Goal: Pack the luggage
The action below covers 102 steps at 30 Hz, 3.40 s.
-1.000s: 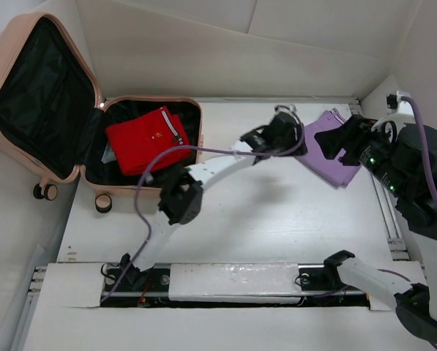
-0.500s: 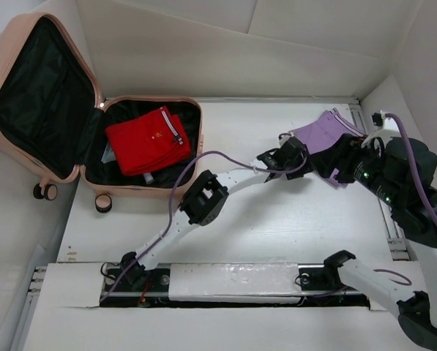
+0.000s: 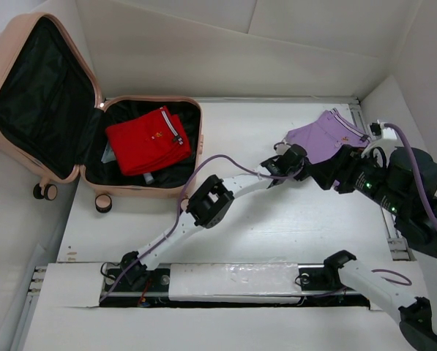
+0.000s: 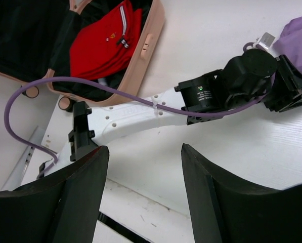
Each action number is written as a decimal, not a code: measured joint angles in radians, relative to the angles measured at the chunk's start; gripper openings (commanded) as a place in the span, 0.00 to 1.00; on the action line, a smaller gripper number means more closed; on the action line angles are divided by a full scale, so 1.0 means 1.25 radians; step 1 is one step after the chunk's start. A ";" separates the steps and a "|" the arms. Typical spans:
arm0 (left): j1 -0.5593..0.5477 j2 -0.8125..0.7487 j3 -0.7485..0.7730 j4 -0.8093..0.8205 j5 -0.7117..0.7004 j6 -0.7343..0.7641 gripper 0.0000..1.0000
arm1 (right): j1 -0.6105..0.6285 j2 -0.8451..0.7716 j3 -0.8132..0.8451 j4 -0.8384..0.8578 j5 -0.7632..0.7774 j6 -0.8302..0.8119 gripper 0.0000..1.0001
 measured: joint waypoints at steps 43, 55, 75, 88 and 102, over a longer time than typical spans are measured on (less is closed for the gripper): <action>0.101 -0.401 -0.608 0.083 0.035 0.207 0.42 | 0.000 -0.047 -0.111 0.068 -0.078 -0.012 0.64; 0.117 -0.324 -0.474 0.013 0.029 0.239 0.00 | 0.000 -0.049 -0.106 0.067 -0.061 -0.007 0.64; 0.762 -0.915 -0.602 -0.169 0.119 0.555 0.00 | 0.000 -0.069 -0.169 0.070 -0.038 -0.029 0.64; 1.038 -0.913 -0.934 -0.189 0.162 0.584 0.01 | 0.000 -0.069 -0.170 0.076 -0.064 -0.038 0.64; 1.058 -1.238 -0.941 -0.309 0.005 0.513 0.64 | 0.006 -0.096 -0.238 0.099 -0.131 -0.051 0.69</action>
